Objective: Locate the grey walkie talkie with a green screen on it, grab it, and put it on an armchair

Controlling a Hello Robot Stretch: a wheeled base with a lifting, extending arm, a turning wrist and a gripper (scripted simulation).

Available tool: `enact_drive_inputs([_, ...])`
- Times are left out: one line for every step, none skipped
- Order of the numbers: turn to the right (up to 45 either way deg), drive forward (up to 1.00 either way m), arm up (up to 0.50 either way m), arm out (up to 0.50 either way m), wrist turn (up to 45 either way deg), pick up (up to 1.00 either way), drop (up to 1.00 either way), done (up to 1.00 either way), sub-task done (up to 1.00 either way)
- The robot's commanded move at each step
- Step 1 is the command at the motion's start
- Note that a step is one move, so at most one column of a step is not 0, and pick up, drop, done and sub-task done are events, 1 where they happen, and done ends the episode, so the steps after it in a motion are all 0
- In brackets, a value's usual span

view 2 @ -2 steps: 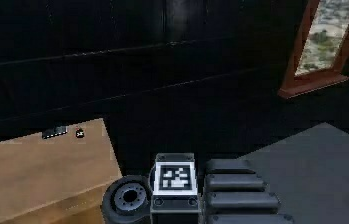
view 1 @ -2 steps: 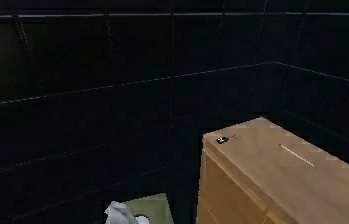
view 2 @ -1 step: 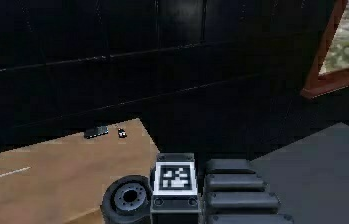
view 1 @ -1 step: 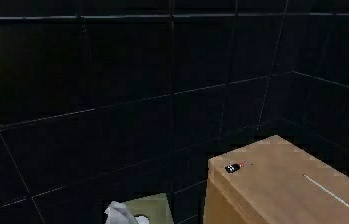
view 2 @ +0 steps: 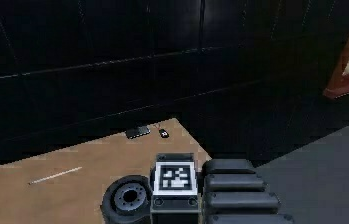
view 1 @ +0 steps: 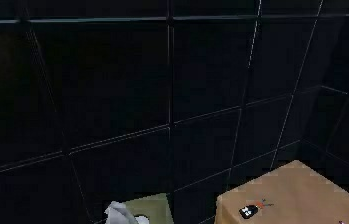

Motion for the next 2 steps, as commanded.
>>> enact_drive_inputs([-45.0, 0.0, 0.0, 0.0, 0.0, 0.0, 0.0, 0.0, 0.0])
enact_drive_inputs([-45.0, 0.0, 0.0, 0.0, 0.0, 0.0, 0.0, 0.0, 0.0])
